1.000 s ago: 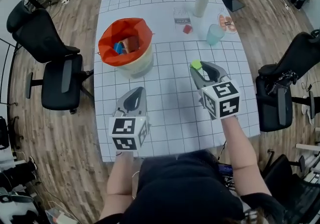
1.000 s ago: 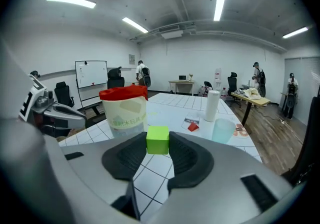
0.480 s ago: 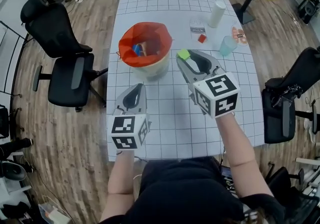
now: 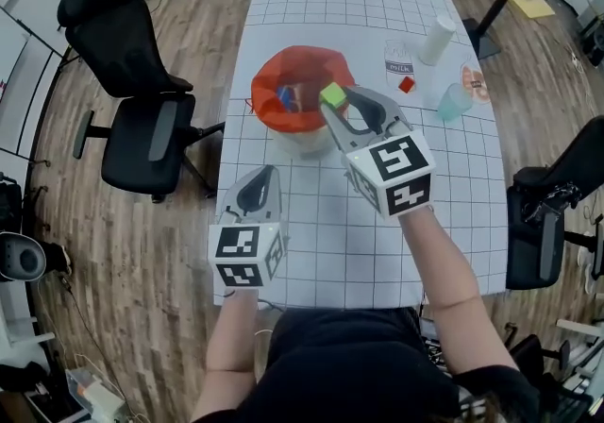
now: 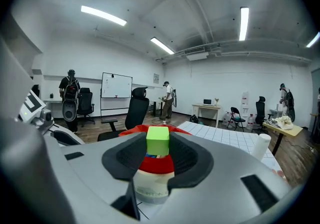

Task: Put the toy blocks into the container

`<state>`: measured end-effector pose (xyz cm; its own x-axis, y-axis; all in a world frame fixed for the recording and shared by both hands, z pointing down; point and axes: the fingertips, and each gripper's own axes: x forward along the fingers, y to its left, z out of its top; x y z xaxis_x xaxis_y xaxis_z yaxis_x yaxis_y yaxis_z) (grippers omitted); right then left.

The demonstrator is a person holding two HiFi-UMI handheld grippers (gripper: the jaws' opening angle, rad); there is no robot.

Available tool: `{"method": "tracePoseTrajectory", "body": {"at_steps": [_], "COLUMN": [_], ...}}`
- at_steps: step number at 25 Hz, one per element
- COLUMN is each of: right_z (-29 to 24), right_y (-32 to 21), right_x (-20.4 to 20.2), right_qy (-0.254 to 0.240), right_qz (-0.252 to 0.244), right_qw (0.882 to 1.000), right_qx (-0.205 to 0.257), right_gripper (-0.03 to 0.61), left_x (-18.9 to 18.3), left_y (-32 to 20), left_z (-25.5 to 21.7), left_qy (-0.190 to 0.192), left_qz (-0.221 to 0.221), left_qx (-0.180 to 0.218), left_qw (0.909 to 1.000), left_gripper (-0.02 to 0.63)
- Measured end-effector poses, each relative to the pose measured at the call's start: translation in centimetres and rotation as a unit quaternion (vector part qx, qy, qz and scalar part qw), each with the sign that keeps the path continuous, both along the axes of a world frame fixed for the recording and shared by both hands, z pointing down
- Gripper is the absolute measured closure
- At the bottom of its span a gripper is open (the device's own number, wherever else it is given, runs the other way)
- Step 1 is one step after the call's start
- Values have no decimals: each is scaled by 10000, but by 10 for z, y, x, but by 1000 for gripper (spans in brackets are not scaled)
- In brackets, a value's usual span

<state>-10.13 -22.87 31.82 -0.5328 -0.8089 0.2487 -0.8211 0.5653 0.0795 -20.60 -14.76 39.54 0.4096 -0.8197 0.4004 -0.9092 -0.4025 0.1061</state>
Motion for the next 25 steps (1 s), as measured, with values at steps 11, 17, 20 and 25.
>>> {"method": "tracePoseTrajectory", "body": {"at_steps": [11,17,20,25], "right_z": [20,21,19,19], "right_y": [-12,-9,-7,-6], "right_x": [-13,-7,2,29], "right_qy": [358,208,176,135], "right_qz": [-8,-19,20,208], "right_qw": [9993,9998,9998,9997], "right_qx": [45,-2,-1,-32], "right_gripper": [419,414,414,416], "left_x": [-13,-8,0,29], "left_y": [2,4,3,0], "left_z": [9,9,7,7], "left_qy": [8,28,26,51], "left_qz": [-189,-200,-137,137], "left_qx": [-105,-106,-92,-101], "left_qw": [9998,9997,9999,9998], "left_gripper": [586,586,586,586]}}
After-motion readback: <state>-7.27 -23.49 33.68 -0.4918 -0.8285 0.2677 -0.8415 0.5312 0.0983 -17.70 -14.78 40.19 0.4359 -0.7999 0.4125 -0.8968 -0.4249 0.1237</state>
